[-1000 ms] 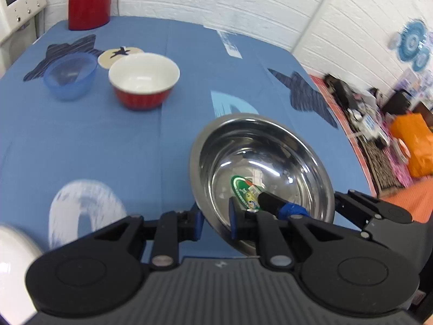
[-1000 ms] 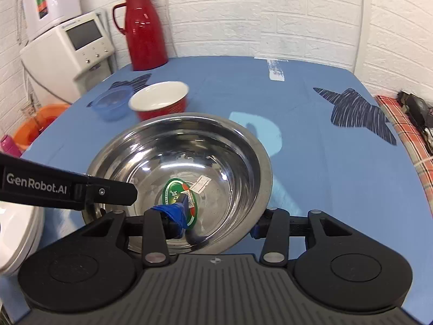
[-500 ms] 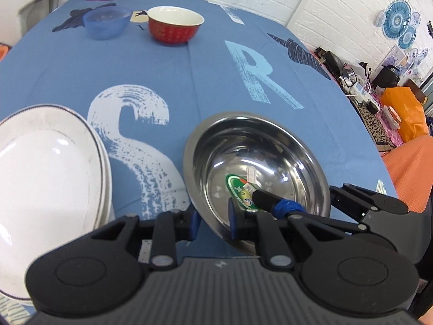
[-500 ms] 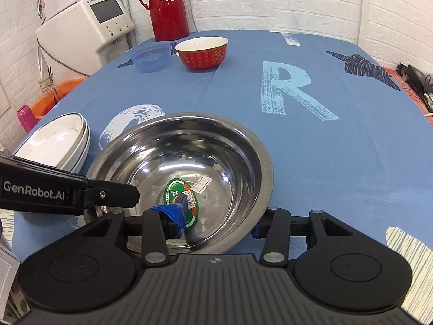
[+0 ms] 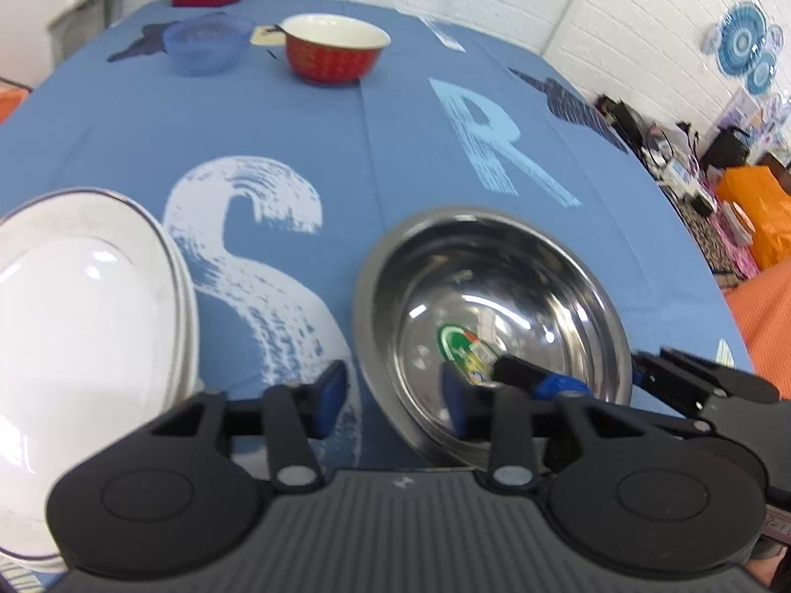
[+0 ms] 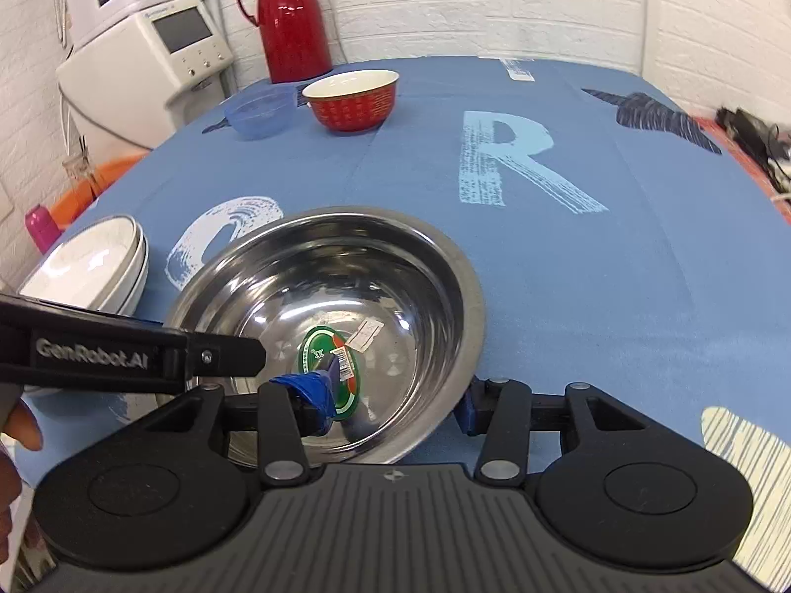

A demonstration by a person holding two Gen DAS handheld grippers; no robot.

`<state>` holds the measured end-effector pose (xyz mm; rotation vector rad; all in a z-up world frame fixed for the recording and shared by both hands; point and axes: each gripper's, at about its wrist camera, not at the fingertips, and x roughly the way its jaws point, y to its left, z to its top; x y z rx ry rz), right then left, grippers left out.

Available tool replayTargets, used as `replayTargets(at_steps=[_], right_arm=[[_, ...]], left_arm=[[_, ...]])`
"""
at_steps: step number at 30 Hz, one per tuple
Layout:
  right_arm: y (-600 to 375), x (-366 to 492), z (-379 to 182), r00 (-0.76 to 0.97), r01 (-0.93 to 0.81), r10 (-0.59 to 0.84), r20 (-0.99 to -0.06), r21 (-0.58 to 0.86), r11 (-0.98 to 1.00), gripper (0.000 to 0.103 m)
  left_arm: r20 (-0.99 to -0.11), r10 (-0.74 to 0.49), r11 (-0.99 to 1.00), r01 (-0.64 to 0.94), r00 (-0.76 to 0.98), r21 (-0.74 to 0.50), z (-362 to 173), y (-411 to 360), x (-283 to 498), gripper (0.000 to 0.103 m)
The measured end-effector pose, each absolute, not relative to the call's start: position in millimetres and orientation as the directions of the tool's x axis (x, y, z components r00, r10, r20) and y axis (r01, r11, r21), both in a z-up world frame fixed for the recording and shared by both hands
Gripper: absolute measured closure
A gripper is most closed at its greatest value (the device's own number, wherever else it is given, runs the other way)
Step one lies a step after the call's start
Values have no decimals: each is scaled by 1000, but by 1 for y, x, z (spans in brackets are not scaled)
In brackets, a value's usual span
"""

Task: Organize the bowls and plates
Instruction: 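Carry the steel bowl beside the plate stack, set it down, open grippers, then grip the rim of the red-and-white bowl with both grippers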

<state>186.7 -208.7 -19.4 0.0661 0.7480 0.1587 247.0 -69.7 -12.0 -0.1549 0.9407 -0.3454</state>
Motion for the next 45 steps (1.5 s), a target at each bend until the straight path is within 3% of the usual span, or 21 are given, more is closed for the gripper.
replayTargets(at_steps=[12, 28, 38, 45], right_arm=[[-235, 155, 9, 805, -35, 137, -578, 185, 982, 69], [-242, 180, 22, 791, -4, 139, -596, 222, 975, 67], [-224, 270, 50, 767, -105, 167, -620, 135, 985, 65], [-208, 389, 49, 724, -136, 187, -664, 129, 982, 65]], left_arm=[[-705, -408, 913, 246, 580, -326, 18, -57, 238, 49], [-671, -414, 909, 240, 615, -340, 42, -23, 255, 48], [-663, -388, 910, 154, 640, -385, 58, 3, 339, 45], [-694, -428, 819, -76, 579, -569, 33, 3, 439, 45]])
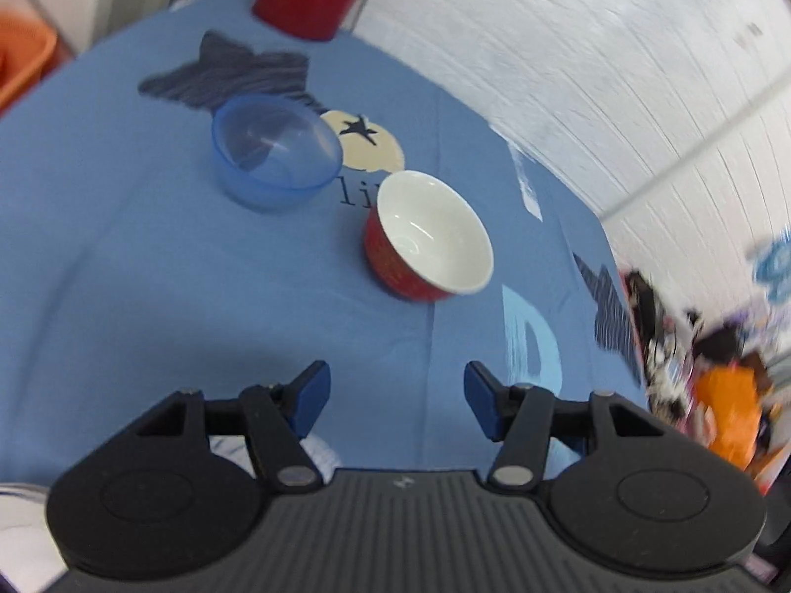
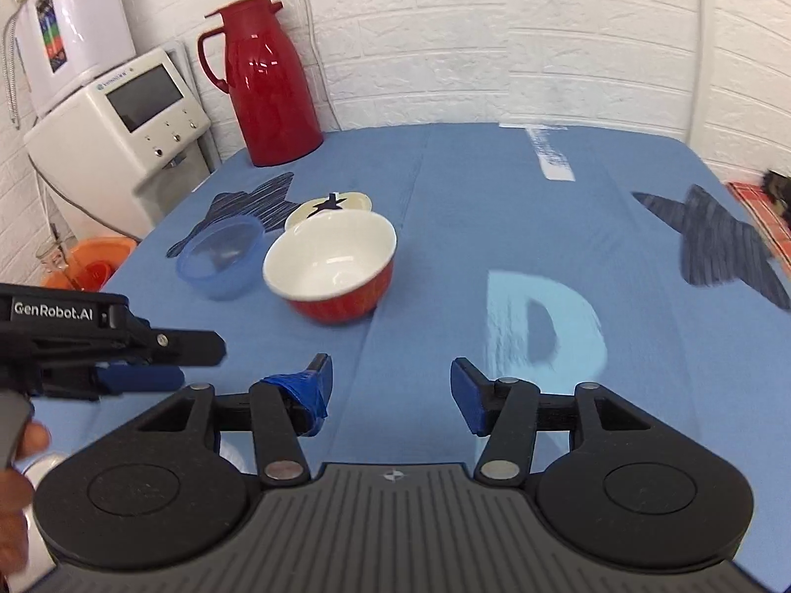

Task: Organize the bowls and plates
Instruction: 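Grip the rim of the red-and-white bowl with both grippers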

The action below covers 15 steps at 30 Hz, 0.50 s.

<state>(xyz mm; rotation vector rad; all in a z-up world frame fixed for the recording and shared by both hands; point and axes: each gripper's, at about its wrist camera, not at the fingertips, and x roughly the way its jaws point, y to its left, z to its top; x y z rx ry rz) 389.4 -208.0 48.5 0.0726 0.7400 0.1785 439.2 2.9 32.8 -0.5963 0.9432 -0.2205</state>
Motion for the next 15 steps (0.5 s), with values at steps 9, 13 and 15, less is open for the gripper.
replayTargets(at_steps=[9, 13, 15], right_arm=[[-204, 497, 23, 693, -89, 158, -704, 134, 987, 64], [-193, 517, 11, 661, -132, 183, -727, 128, 983, 63], [-187, 524, 4, 629, -160, 195, -752, 120, 980, 62]], left_arm=[[-738, -349, 794, -235, 578, -560, 9, -7, 516, 45], [-755, -334, 806, -243, 564, -539, -3, -10, 529, 45], [-758, -326, 810, -247, 565, -532, -7, -10, 533, 45]])
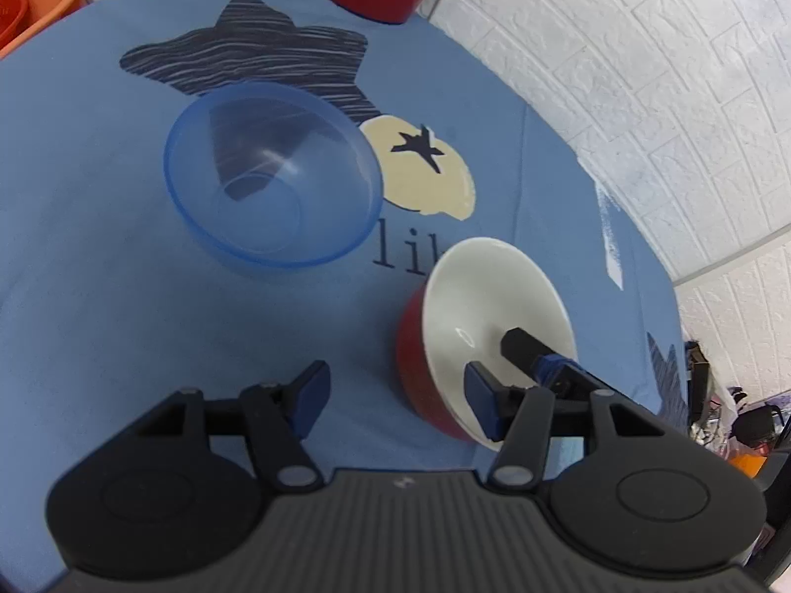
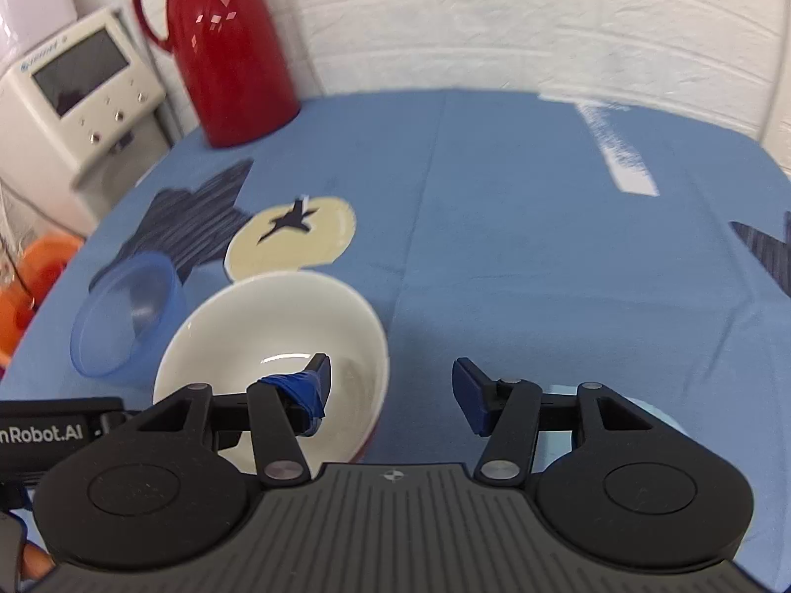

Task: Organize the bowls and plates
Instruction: 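Grip the rim of the red-and-white bowl with both grippers, then lower the red-and-white bowl into the steel bowl and open both grippers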

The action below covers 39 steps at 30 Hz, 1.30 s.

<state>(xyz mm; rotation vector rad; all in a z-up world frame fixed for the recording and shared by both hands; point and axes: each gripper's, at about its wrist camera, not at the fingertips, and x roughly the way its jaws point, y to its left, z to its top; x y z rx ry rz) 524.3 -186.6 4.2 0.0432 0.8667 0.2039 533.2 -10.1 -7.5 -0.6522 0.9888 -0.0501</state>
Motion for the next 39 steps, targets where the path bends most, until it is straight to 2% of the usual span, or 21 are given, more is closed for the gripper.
replayTargets(at_steps=[5, 6, 8, 9, 10, 12, 18, 29, 33, 39], right_arm=[[-181, 532, -4, 626, -168, 174, -761, 87, 982, 58], [-180, 532, -4, 624, -166, 173, -762, 87, 982, 58], [-180, 529, -4, 623, -182, 205, -755, 115, 977, 69], [-182, 525, -4, 623, -187, 232, -747, 147, 971, 77], [-182, 521, -4, 616, -195, 267, -741, 185, 963, 86], [-180, 511, -5, 610, -207, 292, -737, 208, 956, 89], [-176, 467, 6, 603, -216, 273, -750, 176, 960, 86], [-191, 308, 48, 620, -216, 239, -747, 130, 968, 81], [-202, 264, 48, 631, -175, 202, -749, 117, 978, 80], [-210, 230, 24, 598, -140, 195, -777, 138, 981, 80]], left_arm=[[-766, -282, 847, -226, 578, -482, -5, -13, 539, 46], [-772, -274, 858, -216, 574, -465, -5, -15, 539, 55], [-776, -278, 881, -172, 566, -441, -3, -18, 541, 63], [-776, -285, 888, -150, 563, -436, -2, -19, 542, 74], [-778, -286, 895, -133, 559, -425, 1, -20, 542, 81], [-777, -278, 909, -106, 565, -403, 5, -23, 537, 87], [-790, -308, 922, -39, 529, -386, 15, -27, 502, 90], [-771, -380, 921, 135, 511, -365, 63, -48, 354, 91], [-766, -424, 905, 199, 483, -375, 62, -61, 312, 91], [-787, -427, 904, 246, 446, -351, 41, -77, 270, 91]])
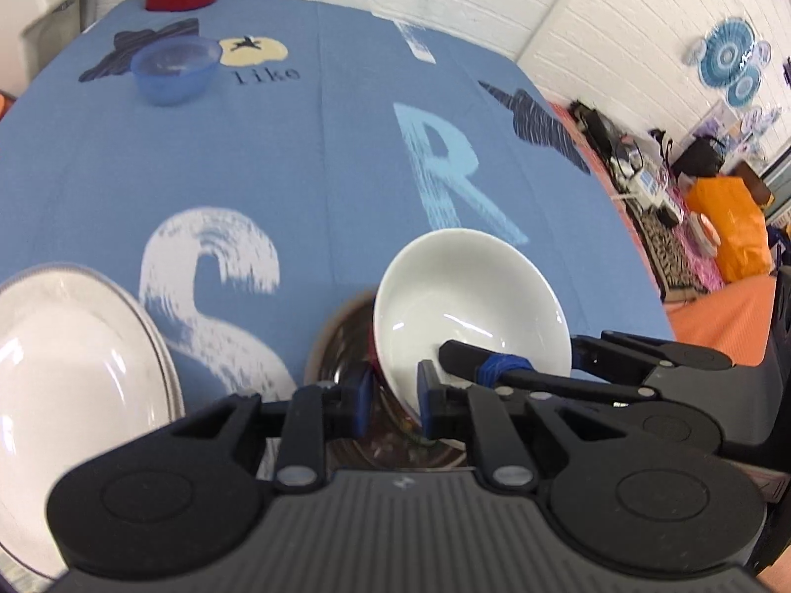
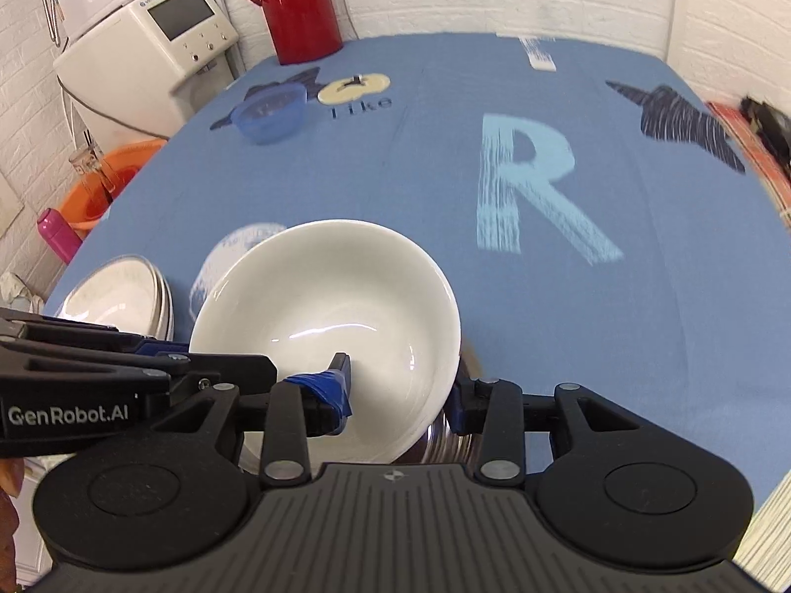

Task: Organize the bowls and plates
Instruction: 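Lower the red-and-white bowl into the steel bowl and open both grippers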

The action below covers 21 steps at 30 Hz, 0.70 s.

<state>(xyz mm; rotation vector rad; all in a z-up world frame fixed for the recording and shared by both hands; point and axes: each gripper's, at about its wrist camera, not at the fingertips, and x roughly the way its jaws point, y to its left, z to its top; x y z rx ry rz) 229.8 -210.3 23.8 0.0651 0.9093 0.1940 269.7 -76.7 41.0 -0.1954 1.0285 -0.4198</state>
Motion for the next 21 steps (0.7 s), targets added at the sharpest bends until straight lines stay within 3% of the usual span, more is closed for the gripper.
replayTargets(at_steps=[8, 12, 14, 16, 18, 21], right_arm=[[-207, 220, 2, 587, -149, 195, -786, 131, 980, 80], [-210, 217, 7, 597, -120, 187, -780, 143, 982, 81], [-211, 216, 13, 616, -106, 165, -770, 126, 986, 81], [-212, 214, 21, 639, -103, 153, -754, 113, 988, 80], [-215, 214, 27, 647, -102, 155, -746, 117, 988, 79], [-214, 213, 34, 667, -103, 142, -731, 99, 990, 79]], left_arm=[[-800, -421, 907, 227, 428, -356, 13, -74, 263, 93], [-799, -444, 895, 238, 405, -377, 14, -72, 267, 89], [-794, -460, 888, 234, 399, -397, 17, -68, 269, 78], [-774, -477, 879, 237, 417, -414, 25, -63, 268, 58], [-758, -473, 881, 244, 448, -406, 35, -61, 265, 46], [-741, -464, 886, 260, 485, -384, 48, -57, 262, 46]])
